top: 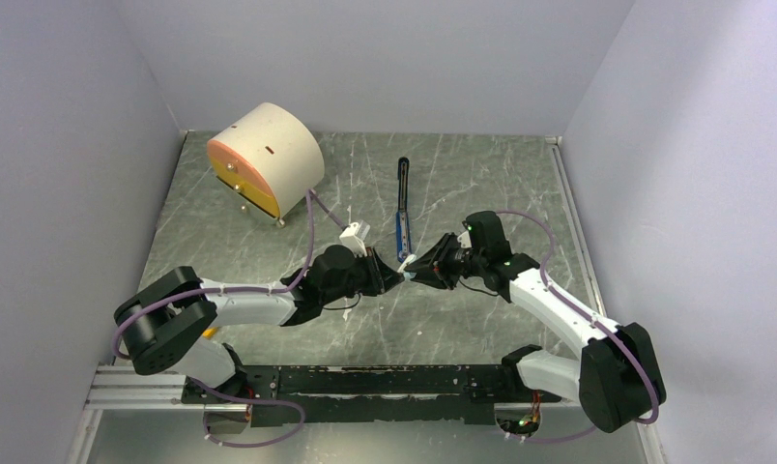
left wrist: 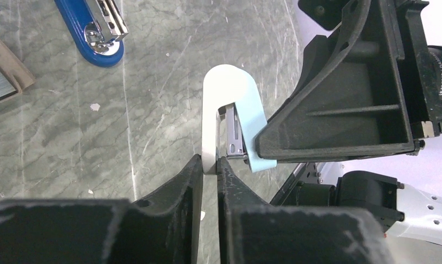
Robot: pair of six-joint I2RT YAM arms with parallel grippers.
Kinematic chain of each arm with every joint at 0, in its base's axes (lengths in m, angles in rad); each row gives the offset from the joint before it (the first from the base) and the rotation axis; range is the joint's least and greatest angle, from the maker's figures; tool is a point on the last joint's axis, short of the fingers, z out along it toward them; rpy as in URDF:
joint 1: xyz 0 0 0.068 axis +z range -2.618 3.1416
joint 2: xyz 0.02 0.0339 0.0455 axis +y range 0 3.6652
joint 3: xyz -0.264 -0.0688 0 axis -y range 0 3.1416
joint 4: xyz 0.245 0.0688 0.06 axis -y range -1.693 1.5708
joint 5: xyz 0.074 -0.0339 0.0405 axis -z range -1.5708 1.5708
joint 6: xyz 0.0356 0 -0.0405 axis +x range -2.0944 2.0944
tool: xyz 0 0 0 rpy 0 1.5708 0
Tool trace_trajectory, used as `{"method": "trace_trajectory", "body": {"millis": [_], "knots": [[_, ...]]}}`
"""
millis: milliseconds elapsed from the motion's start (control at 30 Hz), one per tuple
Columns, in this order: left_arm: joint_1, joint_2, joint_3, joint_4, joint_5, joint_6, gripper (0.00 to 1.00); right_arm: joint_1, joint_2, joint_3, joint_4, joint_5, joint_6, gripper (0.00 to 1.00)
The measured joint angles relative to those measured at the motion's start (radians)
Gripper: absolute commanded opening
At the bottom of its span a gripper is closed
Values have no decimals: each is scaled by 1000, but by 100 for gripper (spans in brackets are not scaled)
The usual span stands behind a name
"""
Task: Load the staples into the stapler
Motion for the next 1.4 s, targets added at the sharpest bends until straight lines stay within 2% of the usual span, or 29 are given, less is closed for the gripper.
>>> {"method": "trace_trajectory", "body": {"millis": [100, 367, 667, 933, 1167, 1300, 1400], "knots": [[0, 0, 0, 0, -4, 3, 5, 0, 0, 0, -1, -3, 0, 11], [0, 0, 1, 2, -6, 15, 5, -10, -2, -1, -9, -8, 0, 10], [3, -2, -3, -19, -34, 44, 5, -94, -21, -1, -40, -38, 10, 10], [3, 7, -6, -21, -30, 56, 5, -144, -23, -10, -54, -23, 10, 19], [-3, 79, -6, -17, 19, 43, 5, -182, -34, -109, -4, 43, 6, 24], [-14, 108, -4, -16, 32, 34, 5, -194, -14, -117, 6, 87, -18, 29], [-20, 133, 9, -16, 40, 29, 5, -198, 3, -117, 20, 111, -40, 37]]}}
